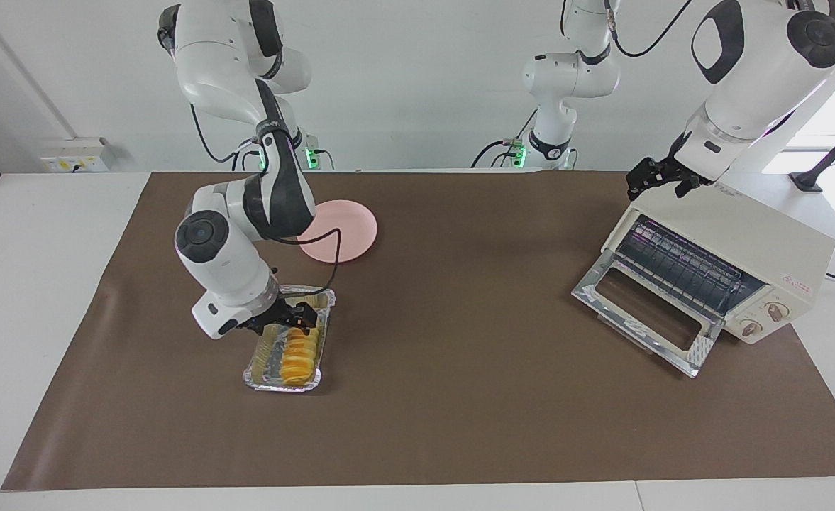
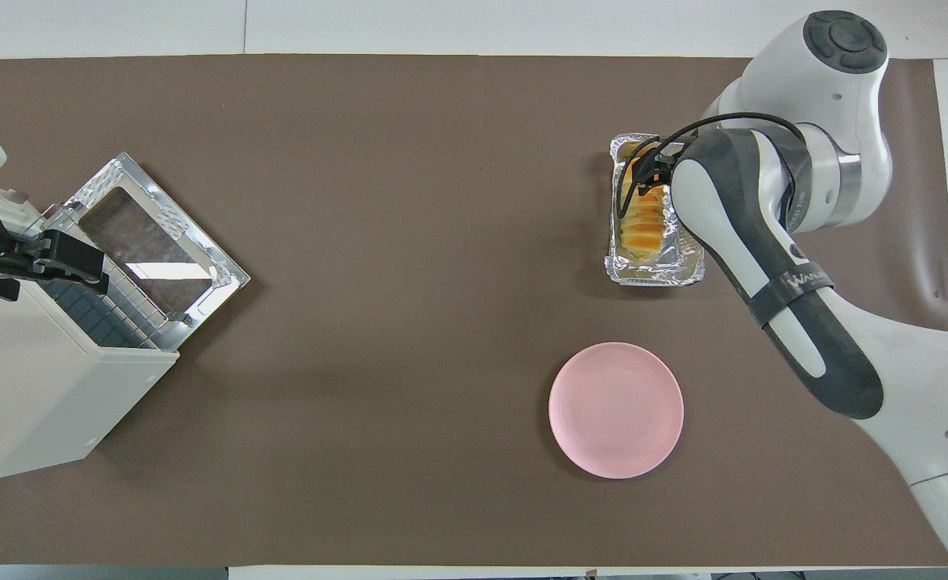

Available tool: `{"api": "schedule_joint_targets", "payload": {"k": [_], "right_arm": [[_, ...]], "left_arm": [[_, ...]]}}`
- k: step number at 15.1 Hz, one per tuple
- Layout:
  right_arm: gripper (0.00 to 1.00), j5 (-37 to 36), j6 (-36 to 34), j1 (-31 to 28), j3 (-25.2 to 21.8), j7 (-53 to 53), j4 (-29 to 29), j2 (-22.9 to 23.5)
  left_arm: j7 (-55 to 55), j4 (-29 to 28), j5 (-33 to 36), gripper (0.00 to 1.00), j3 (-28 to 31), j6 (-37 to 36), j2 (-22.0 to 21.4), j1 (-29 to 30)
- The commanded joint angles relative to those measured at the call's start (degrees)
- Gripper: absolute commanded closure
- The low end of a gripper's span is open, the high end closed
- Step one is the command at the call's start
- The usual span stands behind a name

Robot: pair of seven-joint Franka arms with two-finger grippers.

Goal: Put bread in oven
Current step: 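Lower the bread roll into the foil tray and open the right gripper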

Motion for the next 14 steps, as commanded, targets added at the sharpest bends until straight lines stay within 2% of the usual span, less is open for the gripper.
{"api": "schedule_joint_targets", "payload": {"k": [1, 4, 8, 10, 12, 13, 14], "right_arm": [[0.0, 0.3, -0.9, -2.9, 0.3, -2.3, -1.0, -0.9], [0.0, 0.0, 3.2, -3.7, 0.1, -4.8, -5.7, -2.0], [0.0, -0.1, 13.9, -3.7, 0.1, -4.8, -14.1, -2.4], [0.0, -0.3, 17.3, -3.7, 0.1, -4.8, -16.4, -2.1], [0.04, -0.4, 17.2, -3.7, 0.1, -4.8, -16.6, -2.1], [0.1, -0.4, 17.3, -3.7, 0.1, -4.8, -16.5, -2.1], [0.3, -0.4, 17.6, -3.7, 0.1, -4.8, -16.5, -2.1]], "left_arm": [[-0.2, 0.1, 0.9, 0.0, -0.6, -0.6, -0.4, 0.8], [-0.2, 0.1, 1.0, 0.0, -0.6, -0.6, -0.4, 0.8], [-0.2, 0.1, 1.0, 0.0, -0.6, -0.6, -0.4, 0.8], [-0.2, 0.1, 1.0, 0.0, -0.6, -0.6, -0.4, 0.8], [-0.2, 0.2, 0.9, 0.0, -0.6, -0.6, -0.4, 0.8], [-0.2, 0.1, 1.0, 0.0, -0.6, -0.6, -0.4, 0.8], [-0.2, 0.2, 1.0, 0.0, -0.6, -0.6, -0.4, 0.8]]}}
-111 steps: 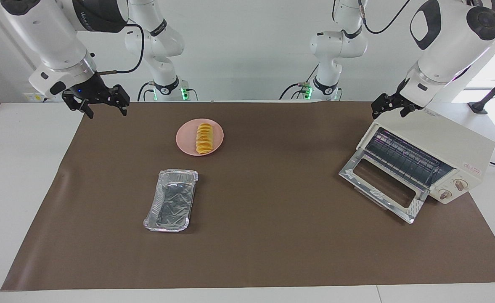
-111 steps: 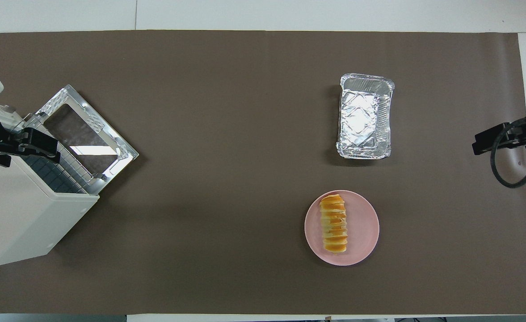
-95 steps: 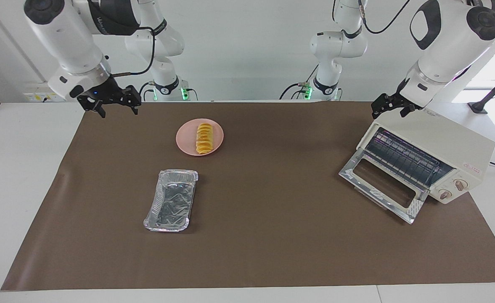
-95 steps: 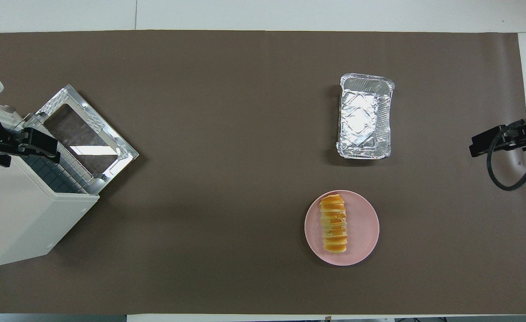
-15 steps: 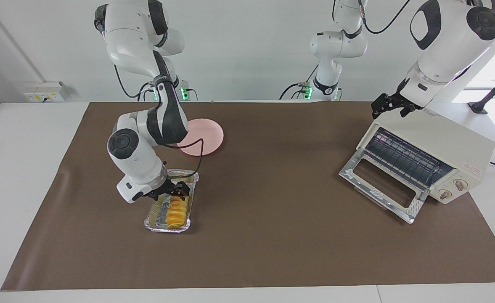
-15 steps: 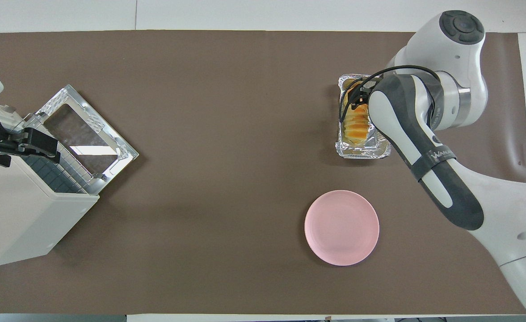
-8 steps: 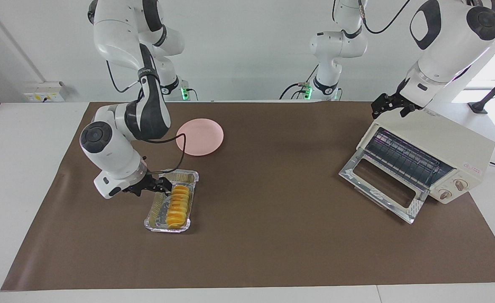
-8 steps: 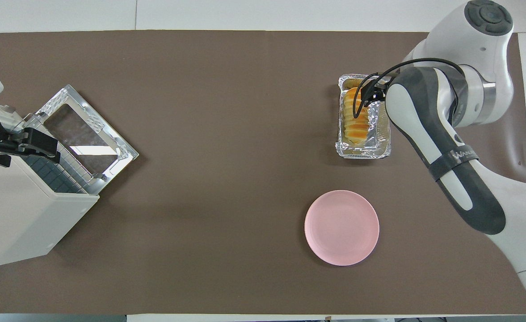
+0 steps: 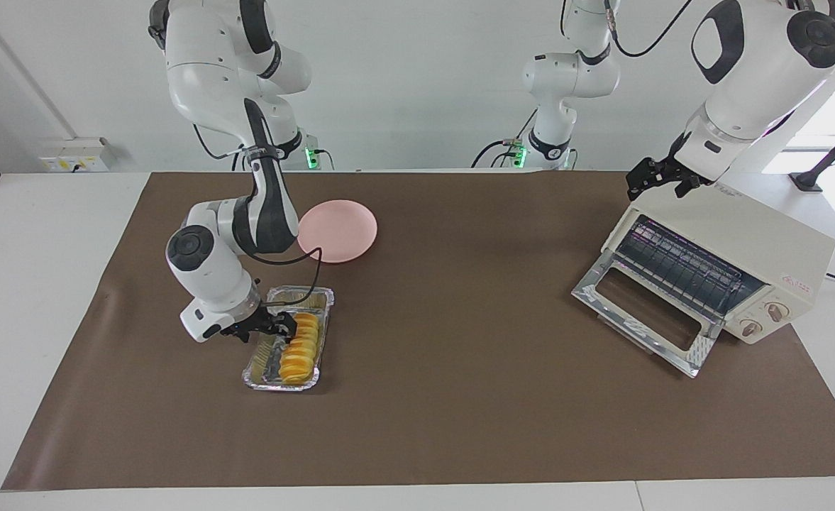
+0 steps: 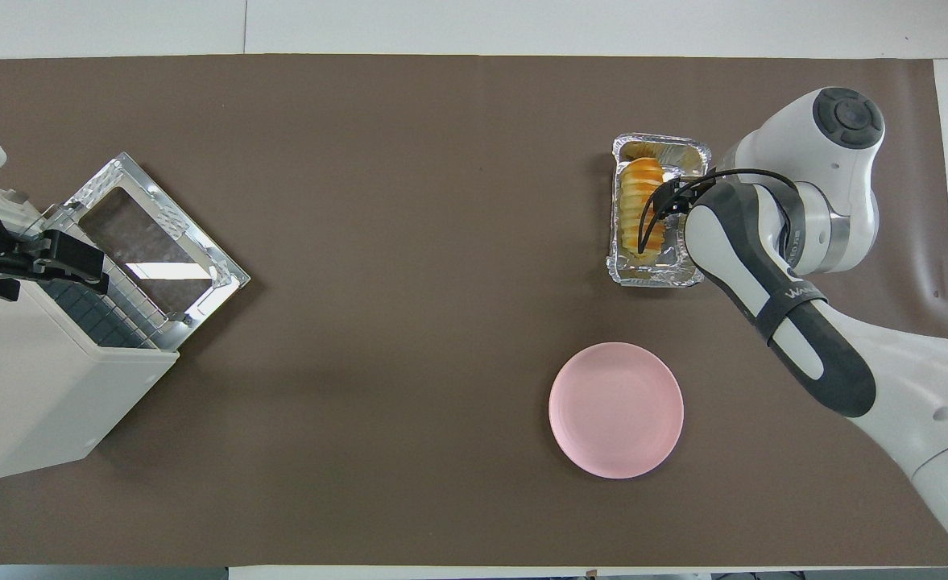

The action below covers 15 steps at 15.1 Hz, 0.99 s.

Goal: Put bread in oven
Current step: 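Lower the bread roll into the foil tray and open the right gripper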

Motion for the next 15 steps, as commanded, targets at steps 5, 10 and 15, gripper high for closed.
{"api": "schedule_joint_targets", "payload": {"k": [5, 10, 15], "right_arm": [[0.63, 0.0, -1.5, 0.0, 0.3, -0.6, 2.3, -1.1], [1.0, 0.0, 1.4, 0.4, 0.4, 0.9, 0.7, -0.7], [1.0, 0.0, 0.5, 1.0, 0.4, 1.9, 1.4, -0.7]], "left_arm": [[-0.2, 0.1, 0.9, 0.0, -0.6, -0.5, -0.4, 0.8], [-0.2, 0.1, 1.0, 0.0, -0.6, -0.5, -0.4, 0.8], [-0.2, 0.1, 1.0, 0.0, -0.6, -0.6, -0.4, 0.8]]}}
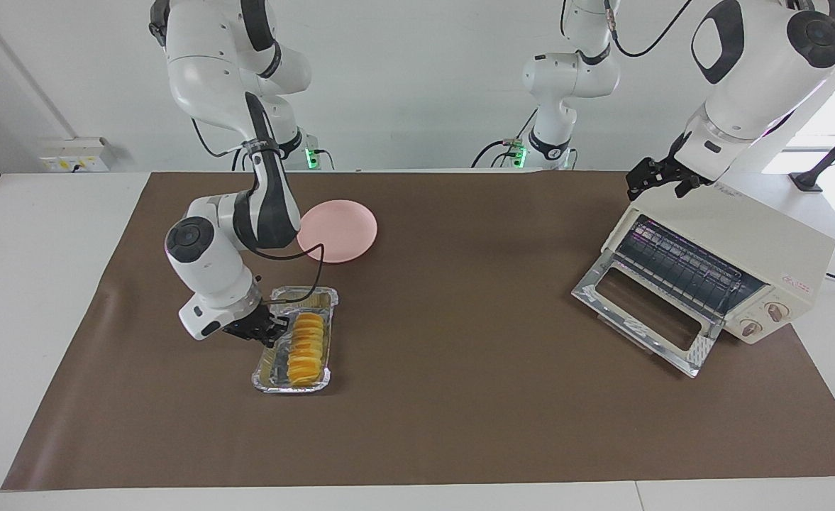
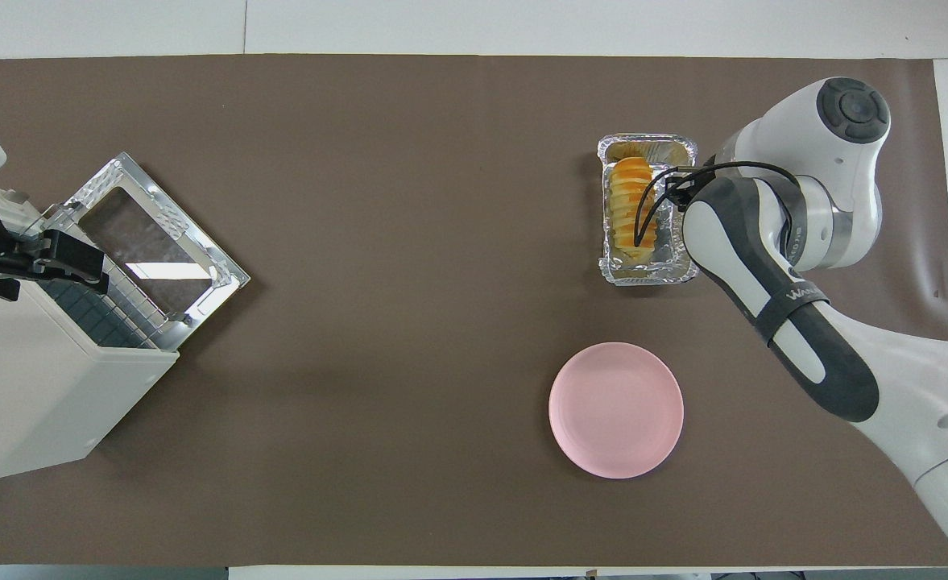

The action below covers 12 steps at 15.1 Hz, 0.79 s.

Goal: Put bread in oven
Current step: 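Lower the bread roll into the foil tray and open the right gripper, then grasp the rim of the foil tray with the right gripper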

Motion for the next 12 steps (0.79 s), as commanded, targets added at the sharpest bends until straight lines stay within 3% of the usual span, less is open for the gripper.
{"api": "schedule_joint_targets", "payload": {"k": [1, 8, 12], "right_arm": [[1.0, -0.1, -0.9, 0.2, 0.2, 1.3, 0.7, -0.2], [1.0, 3.3, -17.7, 0.5, 1.7, 1.6, 15.4, -0.3], [1.0, 5.9, -25.8, 6.5, 1.7, 10.6, 23.6, 0.1]], "left_arm": [[-0.2, 0.1, 0.9, 0.0, -0.6, -0.6, -0.4, 0.8], [-0.2, 0.1, 1.0, 0.0, -0.6, -0.6, -0.4, 0.8], [-0.2, 0.2, 1.0, 0.0, -0.6, -0.6, -0.4, 0.8]]}}
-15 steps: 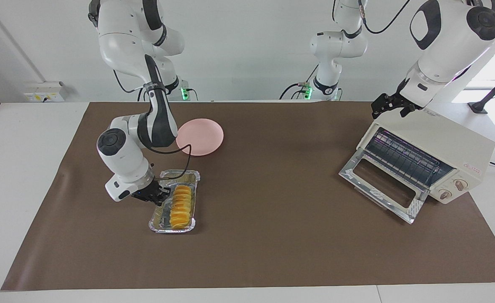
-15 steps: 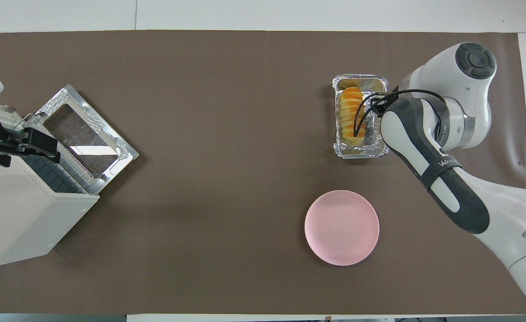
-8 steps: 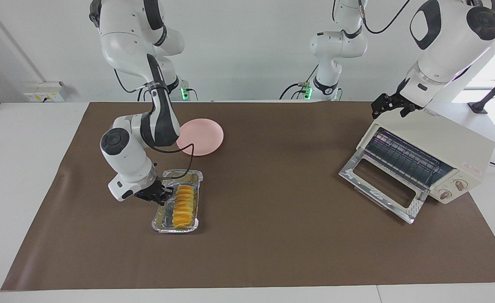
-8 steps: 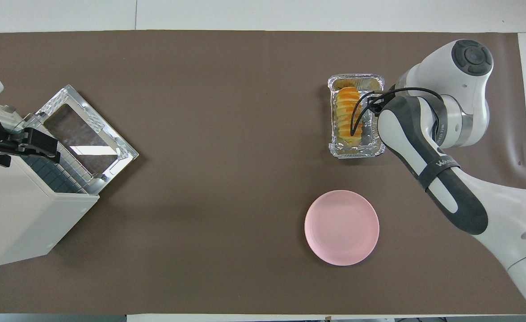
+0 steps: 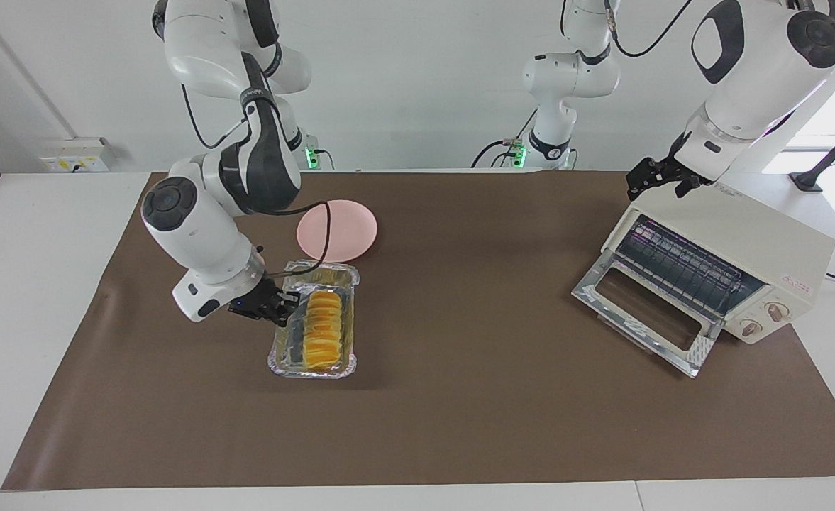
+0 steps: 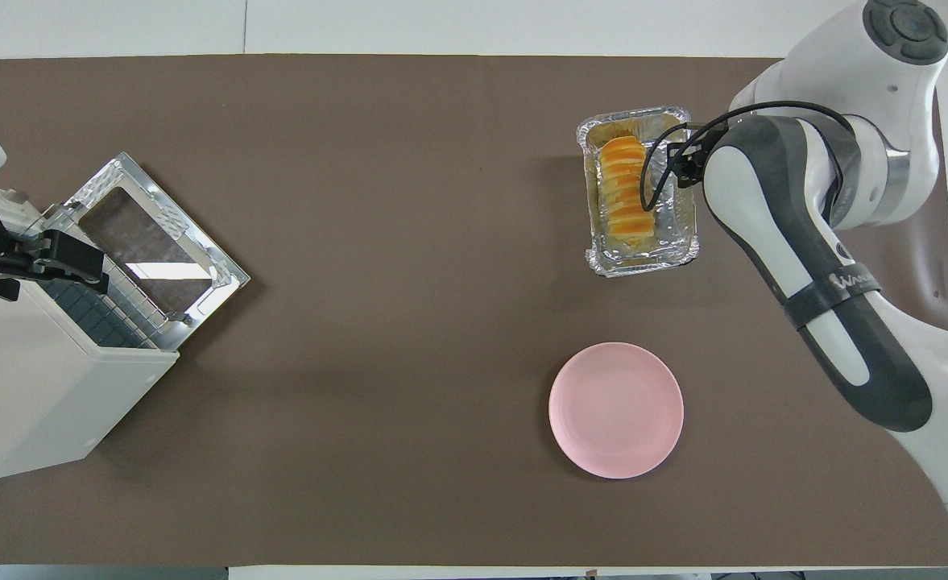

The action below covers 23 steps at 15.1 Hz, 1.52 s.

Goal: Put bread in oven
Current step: 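Grasp the rim of the foil tray with the right gripper, then slide the foil tray with the right gripper toward the toaster oven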

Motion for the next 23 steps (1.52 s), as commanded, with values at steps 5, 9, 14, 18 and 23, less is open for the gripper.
{"api": "schedule_joint_targets", "payload": {"k": [5, 9, 14, 18, 23], "right_arm": [[1.0, 0.9, -1.7, 14.3, 0.2, 19.4, 6.3, 1.4], [1.0, 1.4, 4.8, 21.9, 0.2, 26.7, 6.2, 4.0], [1.0, 2.2, 14.3, 26.4, 0.2, 28.7, 3.8, 8.0], [1.0, 2.1, 19.3, 26.7, 0.3, 27.9, -2.9, 7.3], [1.0, 2.0, 24.2, 27.9, 0.3, 27.4, -6.7, 7.6]], "left_arm": [[-0.2, 0.1, 1.0, 0.0, -0.6, -0.6, -0.4, 0.8], [-0.2, 0.1, 1.0, 0.0, -0.6, -0.6, -0.4, 0.8], [-0.2, 0.1, 1.0, 0.0, -0.6, -0.6, -0.4, 0.8], [-0.2, 0.1, 1.0, 0.0, -0.6, -0.6, -0.4, 0.8], [-0.2, 0.2, 1.0, 0.0, -0.6, -0.6, -0.4, 0.8]]}}
